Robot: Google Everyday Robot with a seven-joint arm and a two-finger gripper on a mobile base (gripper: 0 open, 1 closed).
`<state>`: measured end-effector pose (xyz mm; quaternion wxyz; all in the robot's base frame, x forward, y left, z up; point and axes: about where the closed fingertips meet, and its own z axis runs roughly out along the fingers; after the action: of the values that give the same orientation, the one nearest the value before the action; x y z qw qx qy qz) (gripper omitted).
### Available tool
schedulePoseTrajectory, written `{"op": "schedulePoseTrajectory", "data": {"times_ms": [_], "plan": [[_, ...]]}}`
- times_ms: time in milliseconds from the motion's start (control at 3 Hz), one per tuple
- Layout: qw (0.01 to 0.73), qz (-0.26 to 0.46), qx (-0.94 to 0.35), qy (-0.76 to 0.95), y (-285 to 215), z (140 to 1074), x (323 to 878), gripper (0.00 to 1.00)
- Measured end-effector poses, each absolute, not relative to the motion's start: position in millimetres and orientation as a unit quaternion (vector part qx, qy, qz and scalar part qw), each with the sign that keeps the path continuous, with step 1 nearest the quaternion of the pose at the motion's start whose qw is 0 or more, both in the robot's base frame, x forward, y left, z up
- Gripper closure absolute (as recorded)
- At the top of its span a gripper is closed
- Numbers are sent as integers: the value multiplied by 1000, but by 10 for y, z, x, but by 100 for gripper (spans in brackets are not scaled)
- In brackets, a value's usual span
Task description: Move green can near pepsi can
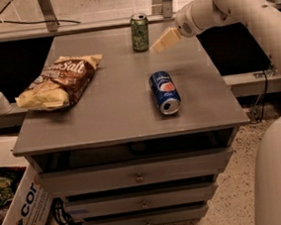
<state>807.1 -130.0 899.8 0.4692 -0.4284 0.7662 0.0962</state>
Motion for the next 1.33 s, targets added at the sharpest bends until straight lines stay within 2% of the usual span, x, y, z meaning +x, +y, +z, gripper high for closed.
{"op": "schedulePoseTrajectory", "data": {"times_ms": [667, 1333], "plan": [[473, 127, -382, 784, -990, 8736, 8559, 0], [496, 201, -326, 779, -696, 8596, 8909, 0]]}}
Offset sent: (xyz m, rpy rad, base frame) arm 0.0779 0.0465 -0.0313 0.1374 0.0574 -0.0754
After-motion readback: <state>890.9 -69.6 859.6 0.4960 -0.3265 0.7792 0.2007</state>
